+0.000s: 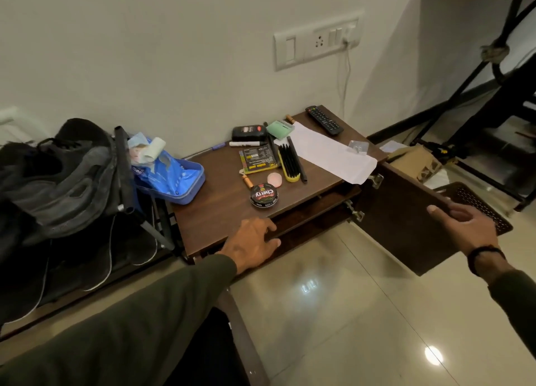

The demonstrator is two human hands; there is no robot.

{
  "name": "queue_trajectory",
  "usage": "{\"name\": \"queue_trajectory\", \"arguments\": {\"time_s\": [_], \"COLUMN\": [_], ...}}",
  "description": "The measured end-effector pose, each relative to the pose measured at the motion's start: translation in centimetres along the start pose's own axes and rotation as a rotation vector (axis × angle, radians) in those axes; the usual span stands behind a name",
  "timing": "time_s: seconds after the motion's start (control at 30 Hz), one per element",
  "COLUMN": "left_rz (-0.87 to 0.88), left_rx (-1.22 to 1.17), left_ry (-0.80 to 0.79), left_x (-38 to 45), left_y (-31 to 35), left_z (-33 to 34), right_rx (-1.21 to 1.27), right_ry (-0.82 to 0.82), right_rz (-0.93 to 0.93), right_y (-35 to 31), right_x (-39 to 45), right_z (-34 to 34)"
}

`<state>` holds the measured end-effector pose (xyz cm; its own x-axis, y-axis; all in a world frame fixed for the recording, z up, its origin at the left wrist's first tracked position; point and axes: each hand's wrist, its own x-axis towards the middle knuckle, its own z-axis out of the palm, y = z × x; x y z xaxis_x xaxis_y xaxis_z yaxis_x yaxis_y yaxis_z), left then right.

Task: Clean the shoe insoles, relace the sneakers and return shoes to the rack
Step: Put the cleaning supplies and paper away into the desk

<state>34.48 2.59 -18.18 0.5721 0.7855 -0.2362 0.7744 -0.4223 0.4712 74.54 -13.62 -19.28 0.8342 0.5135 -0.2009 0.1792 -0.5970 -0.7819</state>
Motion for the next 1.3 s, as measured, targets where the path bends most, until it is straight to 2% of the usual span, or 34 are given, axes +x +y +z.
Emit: {"name": "queue_trajectory", "arguments": {"time_s": [0.13, 0.27, 0.33, 0.5, 0.6, 0.87, 1.0, 1.17, 1.3], "left_rz": [-0.033, -0.112, -0.132, -0.137, -0.157, -0.22, -0.223, -0.177, -0.144], "left_rx": [-0.111, -0.219, -0.216, -0.101, -0.033, 0.015, 0.005, -0.022, -0.139], "left_ry": [0.233, 0.348, 0.354, 0.348, 0.378, 0.366, 0.354, 0.371, 0.378], "left_x": [0.7, 2.0, 3.1, 5.5, 6.4, 7.9, 8.0, 7.9, 7.5], "left_y": [-1.1, -2.2, -2.6, -2.2, -1.4, -0.5, -0.4, -0.3, -0.1], "left_z": [-1.1, -2.0, -2.4, -2.3, -1.7, -0.7, -0.5, -0.7, -0.9], "right_rx": [-0.209, -0.151, -0.052, 0.412, 0.499, 0.554, 0.7, 0.739, 0.69], "right_ry": [-0.025, -0.018, -0.056, -0.186, -0.196, -0.199, -0.233, -0.231, -0.145], "right_rz": [-0.198, -0.332, -0.256, 0.285, 0.416, 0.511, 0.552, 0.518, 0.465], "right_y": [-3.0, -6.6, -8.6, -12.0, -12.5, -13.1, -13.0, -14.8, -17.0], "right_x": [-0.5, -1.2, -0.7, 2.0, 3.2, 3.2, 3.2, 2.9, 3.5], "right_z": [1.9, 5.3, 7.4, 11.9, 13.6, 14.1, 14.2, 14.6, 13.7]}}
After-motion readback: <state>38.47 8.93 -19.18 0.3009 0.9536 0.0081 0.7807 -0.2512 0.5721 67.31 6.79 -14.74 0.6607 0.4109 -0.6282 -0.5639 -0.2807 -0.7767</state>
